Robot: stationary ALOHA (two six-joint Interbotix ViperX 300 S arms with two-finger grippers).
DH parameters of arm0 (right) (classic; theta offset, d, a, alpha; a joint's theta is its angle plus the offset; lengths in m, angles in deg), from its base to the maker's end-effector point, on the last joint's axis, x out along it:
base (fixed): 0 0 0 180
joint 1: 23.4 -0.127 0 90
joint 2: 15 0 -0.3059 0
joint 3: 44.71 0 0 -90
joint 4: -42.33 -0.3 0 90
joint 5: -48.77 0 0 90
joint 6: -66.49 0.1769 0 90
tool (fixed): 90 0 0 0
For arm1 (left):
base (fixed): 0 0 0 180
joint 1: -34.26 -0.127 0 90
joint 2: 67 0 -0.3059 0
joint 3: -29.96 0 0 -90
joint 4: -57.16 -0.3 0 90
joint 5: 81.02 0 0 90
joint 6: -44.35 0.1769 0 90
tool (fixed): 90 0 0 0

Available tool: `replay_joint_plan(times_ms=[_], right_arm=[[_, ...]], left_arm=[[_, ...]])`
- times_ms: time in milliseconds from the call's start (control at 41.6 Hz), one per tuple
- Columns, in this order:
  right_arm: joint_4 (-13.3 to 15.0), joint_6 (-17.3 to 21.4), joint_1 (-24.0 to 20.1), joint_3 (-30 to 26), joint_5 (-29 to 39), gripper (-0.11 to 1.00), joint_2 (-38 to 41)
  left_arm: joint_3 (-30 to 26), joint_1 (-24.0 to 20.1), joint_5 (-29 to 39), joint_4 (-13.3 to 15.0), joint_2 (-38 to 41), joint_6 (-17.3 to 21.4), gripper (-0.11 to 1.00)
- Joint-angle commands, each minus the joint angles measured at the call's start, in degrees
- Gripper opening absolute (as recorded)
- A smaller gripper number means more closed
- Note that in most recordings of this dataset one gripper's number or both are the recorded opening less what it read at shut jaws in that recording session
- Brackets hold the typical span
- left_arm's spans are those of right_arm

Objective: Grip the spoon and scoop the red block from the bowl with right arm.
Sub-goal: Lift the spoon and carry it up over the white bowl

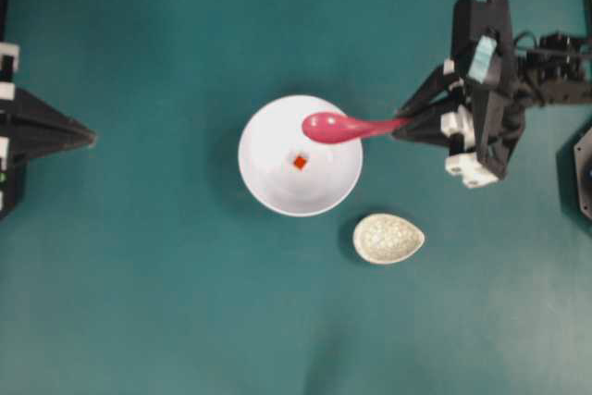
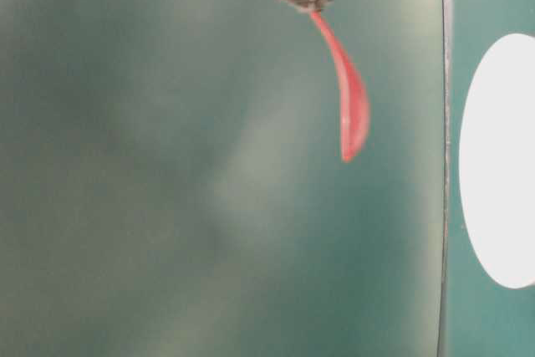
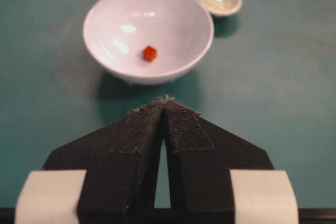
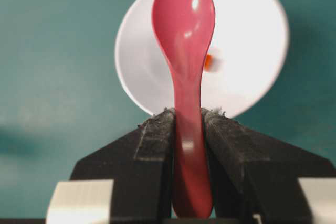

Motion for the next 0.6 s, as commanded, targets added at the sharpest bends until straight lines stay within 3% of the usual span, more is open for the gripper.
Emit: replay_joint_plan(times_ms=[0, 144, 361, 577], right_arm=[[2.64, 0.18, 0.26, -3.69, 4.57, 0.23, -0.09], [6.24, 0.53, 0.26, -5.54, 9.67, 0.23, 1.41], [6.24, 3.87, 0.26, -9.4, 14.24, 0.23, 6.59], [6.5, 8.61, 0.26, -16.96, 19.95, 0.23, 14.24]], left_arm=[[-1.49, 0.0, 0.09, -0.18, -0.18, 0.0, 0.03], [-1.58, 0.0, 0.18, -0.18, -0.44, 0.0, 0.03], [-1.49, -0.62, 0.26, -0.18, 0.0, 0.0, 0.03], [-1.49, -2.2, -0.44, -0.18, -0.18, 0.0, 0.03]])
